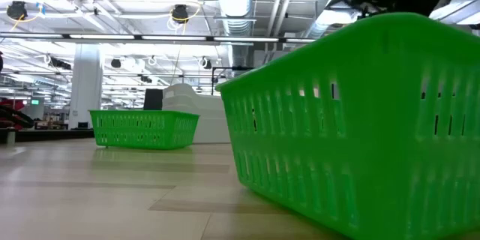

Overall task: Stack baskets by color
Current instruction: Adjust the top right green bin

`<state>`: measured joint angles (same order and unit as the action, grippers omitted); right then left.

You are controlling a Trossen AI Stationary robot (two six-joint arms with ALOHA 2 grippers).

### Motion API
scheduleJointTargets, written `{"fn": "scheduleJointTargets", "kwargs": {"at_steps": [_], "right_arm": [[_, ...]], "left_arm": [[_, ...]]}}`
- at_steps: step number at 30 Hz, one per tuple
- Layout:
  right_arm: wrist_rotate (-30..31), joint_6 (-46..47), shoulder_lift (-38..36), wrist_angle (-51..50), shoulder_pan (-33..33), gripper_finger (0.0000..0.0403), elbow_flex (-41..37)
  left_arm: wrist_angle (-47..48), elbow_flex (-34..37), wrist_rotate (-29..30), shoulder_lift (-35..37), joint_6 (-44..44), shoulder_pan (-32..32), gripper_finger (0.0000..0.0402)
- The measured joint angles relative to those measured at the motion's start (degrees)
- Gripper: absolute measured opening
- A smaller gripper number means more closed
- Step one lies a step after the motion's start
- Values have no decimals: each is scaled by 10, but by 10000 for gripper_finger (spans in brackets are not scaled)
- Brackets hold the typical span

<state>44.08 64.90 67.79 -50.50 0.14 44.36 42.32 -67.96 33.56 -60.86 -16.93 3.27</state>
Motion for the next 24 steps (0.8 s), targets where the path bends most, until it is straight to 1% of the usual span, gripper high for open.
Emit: {"fn": "scheduleJointTargets", "kwargs": {"at_steps": [3, 6, 9, 13, 19, 24], "right_arm": [[-57, -29, 0, 51, -30, 225, 0], [-93, -18, 0, 105, -69, 222, 0], [-95, 2, 0, 149, -108, 221, 0], [-94, 7, 0, 190, -140, 221, 0], [-91, 12, 0, 239, -169, 221, 0], [-68, 11, 0, 261, -173, 220, 0]], "left_arm": [[1, 0, -8, 0, 0, 0, 224], [-1, 0, -20, 0, 8, 0, 224], [-19, 0, -22, 0, 24, 0, 224], [-46, 0, -22, 0, 64, 0, 224], [-100, 0, -22, 0, 102, 0, 224], [-141, 0, -22, 0, 138, 0, 224]]}}
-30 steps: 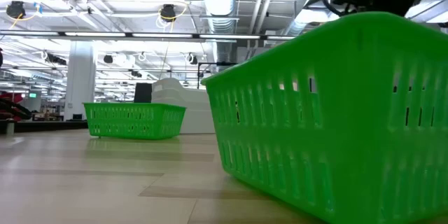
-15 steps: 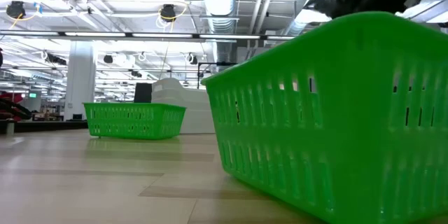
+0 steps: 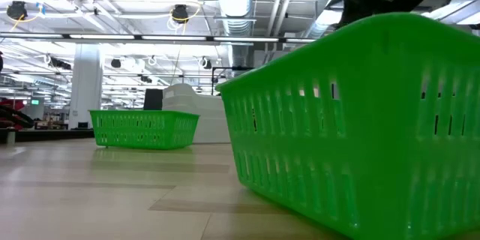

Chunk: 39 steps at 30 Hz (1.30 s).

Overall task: Stack baskets by color
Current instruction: Adjust the top right green bin

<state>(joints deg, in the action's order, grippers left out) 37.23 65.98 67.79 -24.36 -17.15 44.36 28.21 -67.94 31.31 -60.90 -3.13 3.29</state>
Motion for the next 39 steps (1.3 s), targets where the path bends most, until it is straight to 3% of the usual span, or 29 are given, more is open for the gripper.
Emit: {"fn": "scheduleJointTargets", "kwargs": {"at_steps": [8, 18, 27, 31, 39], "right_arm": [[3, 0, 0, 49, -8, 220, 0], [3, 2, 51, 128, -25, 220, 0], [2, -4, 94, 209, -18, 220, 0], [2, -59, 72, 265, -14, 220, 0], [1, -227, 25, 316, -23, 220, 41]], "left_arm": [[-30, 0, -15, 0, 41, 0, 224], [-21, 0, -144, 0, -28, 0, 224], [-23, 0, -178, -3, -51, 0, 224], [-22, 0, -218, -2, -46, 0, 224], [-50, -9, -383, 3, -41, 0, 224]]}}
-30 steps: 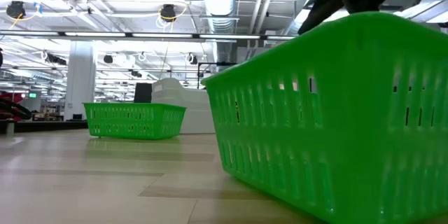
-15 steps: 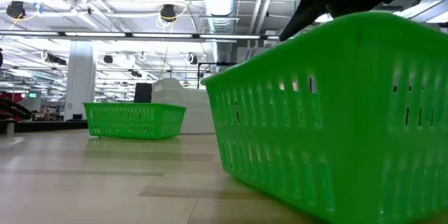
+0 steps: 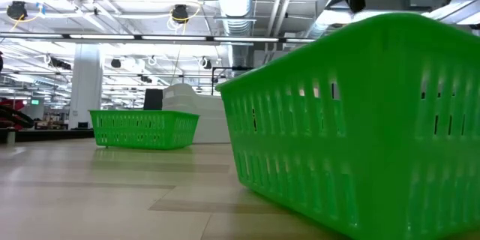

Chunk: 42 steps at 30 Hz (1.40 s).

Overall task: Stack baskets by color
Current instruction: Adjust the top right green bin

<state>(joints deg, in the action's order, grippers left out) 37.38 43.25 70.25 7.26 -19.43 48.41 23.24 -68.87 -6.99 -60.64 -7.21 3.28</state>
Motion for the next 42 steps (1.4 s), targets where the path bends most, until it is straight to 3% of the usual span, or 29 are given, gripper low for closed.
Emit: {"fn": "scheduleJointTargets", "kwargs": {"at_steps": [5, 12, 19, 26, 30, 36, 42], "right_arm": [[-48, -34, 10, -13, -16, 220, 4], [-92, 42, 103, -23, -31, 220, 6], [-106, 104, 216, -60, -24, 219, 36], [-105, 120, 239, -292, -18, 198, 151], [-103, 178, 239, -400, -9, 181, 185], [-103, 310, 239, -540, -15, 156, 182], [-104, 365, 239, -569, -19, 141, 161]], "left_arm": [[48, -9, 9, 2, -51, 1, 224], [155, 16, 113, 3, -115, 31, 224], [141, 65, 130, 4, -182, 80, 224], [104, 110, 180, 7, -235, 154, 224], [81, 136, 217, 10, -271, 207, 224], [54, 175, 312, 10, -339, 296, 224], [41, 194, 376, 10, -402, 350, 224]]}}
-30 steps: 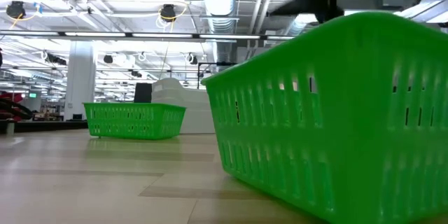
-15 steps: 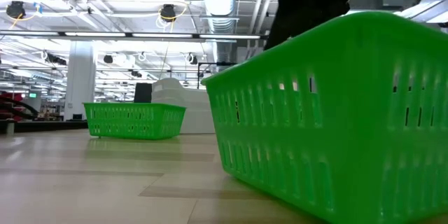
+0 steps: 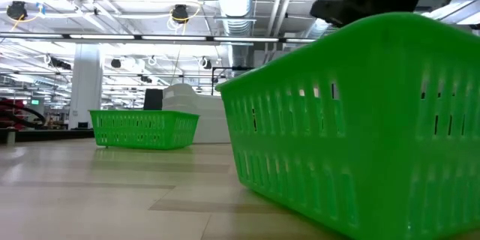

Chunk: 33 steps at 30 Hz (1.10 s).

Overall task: Stack baskets by color
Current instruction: Adjust the top right green bin, then stack the bottom green bin on the top right green bin

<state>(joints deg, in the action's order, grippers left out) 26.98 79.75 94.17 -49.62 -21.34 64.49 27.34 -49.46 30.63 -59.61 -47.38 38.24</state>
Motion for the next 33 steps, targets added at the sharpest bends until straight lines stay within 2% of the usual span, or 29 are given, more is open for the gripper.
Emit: {"fn": "scheduleJointTargets", "kwargs": {"at_steps": [5, 12, 21, 26, 33], "right_arm": [[0, -1, 13, 19, 2, 134, -18], [-3, -24, 56, 20, 31, 132, -25], [26, -156, 40, 33, 135, 120, -24], [2, -246, 34, 72, 185, 128, -15], [-25, -326, -3, 49, 176, 153, 45]], "left_arm": [[-14, 1, 42, 0, -19, 29, 224], [-16, 1, 48, 0, -20, 31, 224], [-13, 1, 67, 0, -6, 21, 224], [-10, 1, 67, 0, 1, 14, 224], [-7, 1, 59, 0, 8, 14, 224]]}}
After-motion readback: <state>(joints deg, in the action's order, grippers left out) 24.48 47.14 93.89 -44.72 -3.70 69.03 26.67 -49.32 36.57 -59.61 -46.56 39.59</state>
